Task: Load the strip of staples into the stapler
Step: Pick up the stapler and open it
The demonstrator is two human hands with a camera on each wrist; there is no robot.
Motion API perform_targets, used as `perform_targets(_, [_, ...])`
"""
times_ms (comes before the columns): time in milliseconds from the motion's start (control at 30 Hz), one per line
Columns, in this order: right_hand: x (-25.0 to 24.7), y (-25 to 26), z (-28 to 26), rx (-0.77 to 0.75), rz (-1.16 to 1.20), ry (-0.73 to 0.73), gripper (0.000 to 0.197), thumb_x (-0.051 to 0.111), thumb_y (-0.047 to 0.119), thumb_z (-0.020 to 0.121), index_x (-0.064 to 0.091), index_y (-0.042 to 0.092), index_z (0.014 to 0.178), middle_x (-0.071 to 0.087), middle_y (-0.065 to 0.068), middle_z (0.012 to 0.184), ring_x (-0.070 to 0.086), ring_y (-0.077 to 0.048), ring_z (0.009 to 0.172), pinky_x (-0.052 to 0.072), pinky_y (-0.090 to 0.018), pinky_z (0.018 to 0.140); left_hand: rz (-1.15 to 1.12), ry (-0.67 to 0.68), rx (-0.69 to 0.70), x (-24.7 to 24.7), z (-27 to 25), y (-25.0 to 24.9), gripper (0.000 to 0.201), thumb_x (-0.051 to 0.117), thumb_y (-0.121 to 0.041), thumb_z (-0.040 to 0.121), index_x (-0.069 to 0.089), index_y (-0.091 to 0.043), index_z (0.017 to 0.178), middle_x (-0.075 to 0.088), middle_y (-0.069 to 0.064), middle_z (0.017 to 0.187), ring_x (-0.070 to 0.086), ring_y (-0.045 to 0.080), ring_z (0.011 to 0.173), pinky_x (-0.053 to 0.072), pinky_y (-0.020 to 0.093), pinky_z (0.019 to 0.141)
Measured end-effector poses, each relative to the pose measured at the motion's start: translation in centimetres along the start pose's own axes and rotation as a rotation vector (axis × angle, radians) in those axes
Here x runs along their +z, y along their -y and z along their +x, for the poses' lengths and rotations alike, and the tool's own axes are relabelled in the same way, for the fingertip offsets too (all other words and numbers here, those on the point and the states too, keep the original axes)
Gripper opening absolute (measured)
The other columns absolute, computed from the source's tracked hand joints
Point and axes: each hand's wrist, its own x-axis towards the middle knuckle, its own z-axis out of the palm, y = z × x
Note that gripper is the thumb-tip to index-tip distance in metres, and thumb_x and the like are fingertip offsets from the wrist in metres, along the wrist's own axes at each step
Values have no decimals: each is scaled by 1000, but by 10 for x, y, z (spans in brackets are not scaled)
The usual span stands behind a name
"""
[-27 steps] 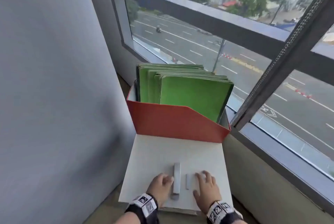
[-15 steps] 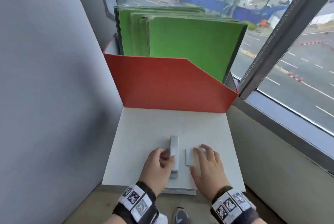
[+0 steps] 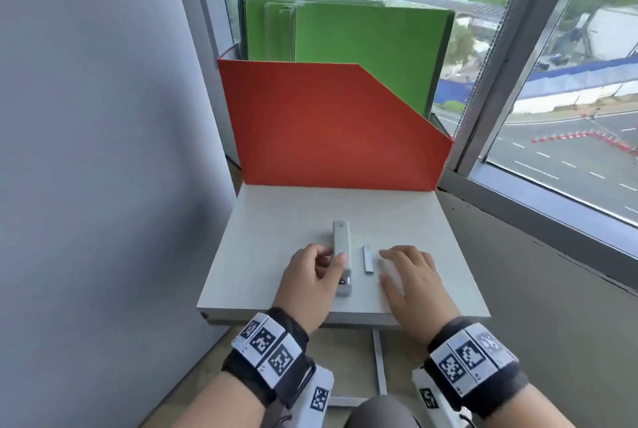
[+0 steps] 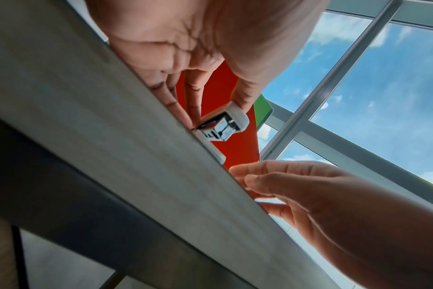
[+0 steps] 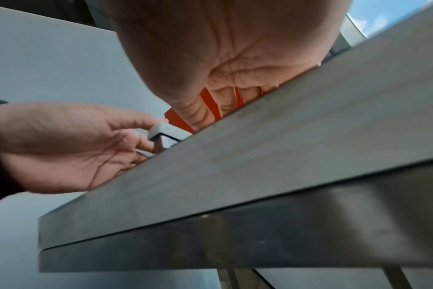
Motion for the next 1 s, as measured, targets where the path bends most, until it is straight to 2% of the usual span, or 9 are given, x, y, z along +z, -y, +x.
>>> perform_targets(67, [-1,9,-8,-52,-5,20,35,47,24,92,51,16,126,51,-2,129,41,-21,122,34,-30,104,-2,25,-34,-1,0,-5,34,51,-44,91,62,-17,110,67,-4,100,62,4,85,43,13,68])
perform_targets(267, [-40,11,-15,-52,24,55,33,48,28,93,52,24,125,56,7,123,45,-11,120,32,-19,101,18,124,-104,-10,-1,-22,34,50,-34,94,60,-12,117,63,-5,100,58,8,85,41,22,78])
perform_targets(400, [-64,19,-10,-35,29,55,31,49,28,93,55,24,123,61,8,114,55,-8,105,46,-29,97,58,173,-100,-17,-2,-23,33,47,-32,96,60,-13,119,62,-5,102,58,10,88,41,21,77])
perform_targets(500, [-83,31,2,-19,43,60,31,49,27,93,56,20,122,63,4,108,58,-10,98,49,-30,92,62,200,-94,-19,-3,-21,31,46,-33,96,61,-13,114,63,-4,99,57,7,82,40,17,64])
perform_targets(567, [-91,44,19,10,42,81,32,48,28,94,53,18,124,63,1,108,58,-12,97,47,-28,89,58,205,-77,-20,-2,-21,30,45,-32,96,62,-12,111,64,-2,98,57,8,81,40,16,62])
perform_targets(733, [-59,77,61,199,61,214,49,47,40,93,42,12,132,59,-8,125,57,-23,110,43,-33,94,-30,160,-97,-16,1,-17,30,37,-24,96,64,-11,103,67,8,103,60,21,86,51,33,79])
perform_targets(800, [-40,83,70,240,33,259,59,50,44,90,40,8,135,56,-12,130,54,-27,117,43,-36,99,-112,152,-111,-14,1,-17,28,35,-16,95,63,-15,99,68,8,101,62,22,85,52,32,76])
perform_targets(900, [-14,88,73,252,-43,321,57,51,42,84,43,4,127,57,-16,126,57,-31,109,48,-37,88,-141,151,-129,-14,3,-18,31,32,-9,92,62,-11,100,68,9,97,65,25,84,48,23,69])
perform_targets(1000, [-3,92,69,249,-77,316,49,51,35,84,43,5,123,58,-17,121,58,-34,106,48,-37,84,-135,166,-153,-16,4,-18,26,33,-6,88,58,-13,83,60,7,82,56,22,69,50,31,68])
